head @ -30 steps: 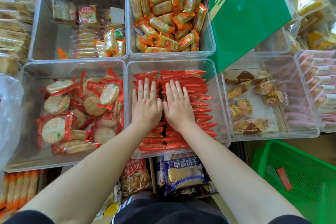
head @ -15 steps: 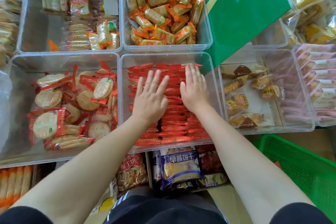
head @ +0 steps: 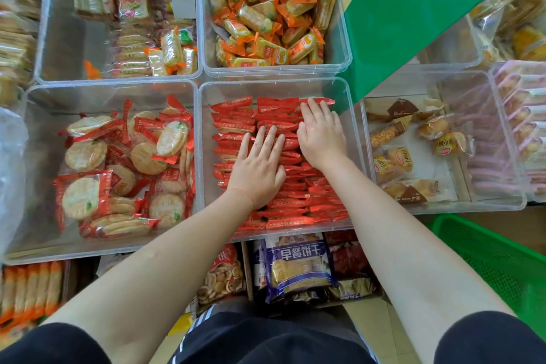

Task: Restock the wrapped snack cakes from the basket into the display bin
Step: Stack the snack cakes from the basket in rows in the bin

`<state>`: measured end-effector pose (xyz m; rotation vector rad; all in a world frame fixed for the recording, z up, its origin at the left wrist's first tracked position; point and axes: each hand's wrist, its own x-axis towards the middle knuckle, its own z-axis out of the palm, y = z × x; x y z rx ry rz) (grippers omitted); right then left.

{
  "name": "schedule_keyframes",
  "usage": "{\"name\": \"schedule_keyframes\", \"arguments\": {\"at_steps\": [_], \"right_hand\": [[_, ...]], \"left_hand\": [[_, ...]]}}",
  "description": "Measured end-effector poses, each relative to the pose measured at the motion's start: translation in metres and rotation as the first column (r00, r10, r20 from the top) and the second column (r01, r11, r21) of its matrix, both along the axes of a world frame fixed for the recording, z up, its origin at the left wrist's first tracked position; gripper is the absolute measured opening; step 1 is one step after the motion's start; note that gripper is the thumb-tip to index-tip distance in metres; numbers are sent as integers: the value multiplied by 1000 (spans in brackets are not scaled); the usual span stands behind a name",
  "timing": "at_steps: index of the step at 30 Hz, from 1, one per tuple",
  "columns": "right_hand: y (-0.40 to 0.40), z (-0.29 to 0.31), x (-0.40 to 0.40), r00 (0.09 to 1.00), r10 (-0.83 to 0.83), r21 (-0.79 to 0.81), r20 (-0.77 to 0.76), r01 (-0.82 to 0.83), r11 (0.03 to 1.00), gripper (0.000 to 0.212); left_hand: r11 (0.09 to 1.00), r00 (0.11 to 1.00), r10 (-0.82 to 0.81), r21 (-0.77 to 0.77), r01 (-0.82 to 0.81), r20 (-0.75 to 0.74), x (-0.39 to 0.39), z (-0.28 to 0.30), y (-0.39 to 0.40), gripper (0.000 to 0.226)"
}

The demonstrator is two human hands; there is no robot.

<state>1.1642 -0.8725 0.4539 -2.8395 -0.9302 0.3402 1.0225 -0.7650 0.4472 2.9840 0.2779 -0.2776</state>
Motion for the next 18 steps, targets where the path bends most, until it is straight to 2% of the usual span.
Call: {"name": "schedule_keyframes", "arguments": {"at_steps": [6,8,11,14,18], "right_hand": [[12,7,7,977,-213,-15,-13,213,977,54],[17,14,11,970,-241,16,39,241,970,43],[21,25,20,980,-149,53,132,143,988,25],[23,25,31,982,-21,-30,186,27,999,21],[28,20,38,977,25,-58,213,-13,998,19]], "left_hand": [[1000,1000,-1,-6,1,4,0,0,0,66],[1000,1000,5,-11,-5,6,1,1,0,66],[1000,1000,11,-11,-11,7,1,0,-1,66],[1000,1000,10,-17,-10,-2,1,1,-1,66],[1000,1000,7,-25,-7,-6,2,0,0,66]]}}
